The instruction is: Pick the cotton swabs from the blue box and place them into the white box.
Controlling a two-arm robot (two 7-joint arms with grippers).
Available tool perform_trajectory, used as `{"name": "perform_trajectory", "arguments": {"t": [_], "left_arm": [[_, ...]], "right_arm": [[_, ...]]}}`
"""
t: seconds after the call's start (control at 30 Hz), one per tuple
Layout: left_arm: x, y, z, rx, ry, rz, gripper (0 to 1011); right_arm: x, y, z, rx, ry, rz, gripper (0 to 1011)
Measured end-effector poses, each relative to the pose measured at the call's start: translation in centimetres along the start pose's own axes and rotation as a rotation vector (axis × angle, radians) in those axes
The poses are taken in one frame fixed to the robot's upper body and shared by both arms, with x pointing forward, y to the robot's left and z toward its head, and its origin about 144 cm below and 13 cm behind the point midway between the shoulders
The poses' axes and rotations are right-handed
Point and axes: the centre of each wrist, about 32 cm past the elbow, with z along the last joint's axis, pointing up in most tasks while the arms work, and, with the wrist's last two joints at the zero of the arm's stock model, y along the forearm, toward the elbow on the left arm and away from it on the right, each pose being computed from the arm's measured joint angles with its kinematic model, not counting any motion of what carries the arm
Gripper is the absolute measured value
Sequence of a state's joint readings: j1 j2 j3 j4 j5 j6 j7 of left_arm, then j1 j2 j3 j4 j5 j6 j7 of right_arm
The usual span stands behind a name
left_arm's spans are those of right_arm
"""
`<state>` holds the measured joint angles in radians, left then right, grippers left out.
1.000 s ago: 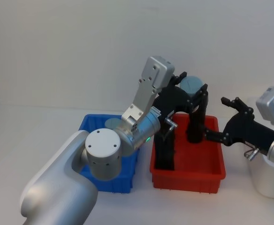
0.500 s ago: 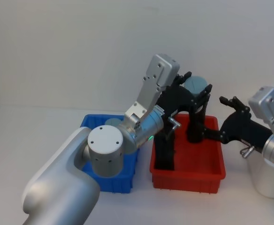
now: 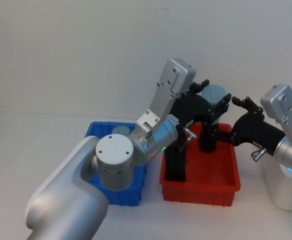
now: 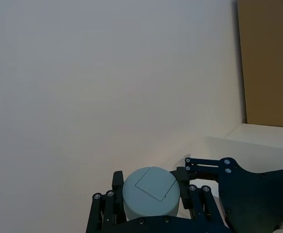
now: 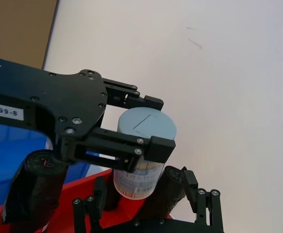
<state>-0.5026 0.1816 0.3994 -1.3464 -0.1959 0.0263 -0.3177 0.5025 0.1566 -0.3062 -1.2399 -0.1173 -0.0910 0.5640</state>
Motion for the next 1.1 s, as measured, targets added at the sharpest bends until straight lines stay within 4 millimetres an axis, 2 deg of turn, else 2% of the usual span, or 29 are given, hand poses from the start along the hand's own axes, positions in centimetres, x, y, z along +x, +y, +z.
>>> {"name": "perform_trajectory", "arguments": {"t": [1.0, 1.1], "left_arm": [[-0.3, 0.2, 0.0, -0.040, 0.022, -0.008, 670], [-0.3, 0.3, -0.1, -0.043, 0.023, -0.007, 670]], "right_arm": [[-1.1, 2.4, 0.2, -0.048, 0.045, 0.008, 1002], [-1.1, 2.4, 0.2, -0.049, 0.048, 0.007, 944]]}}
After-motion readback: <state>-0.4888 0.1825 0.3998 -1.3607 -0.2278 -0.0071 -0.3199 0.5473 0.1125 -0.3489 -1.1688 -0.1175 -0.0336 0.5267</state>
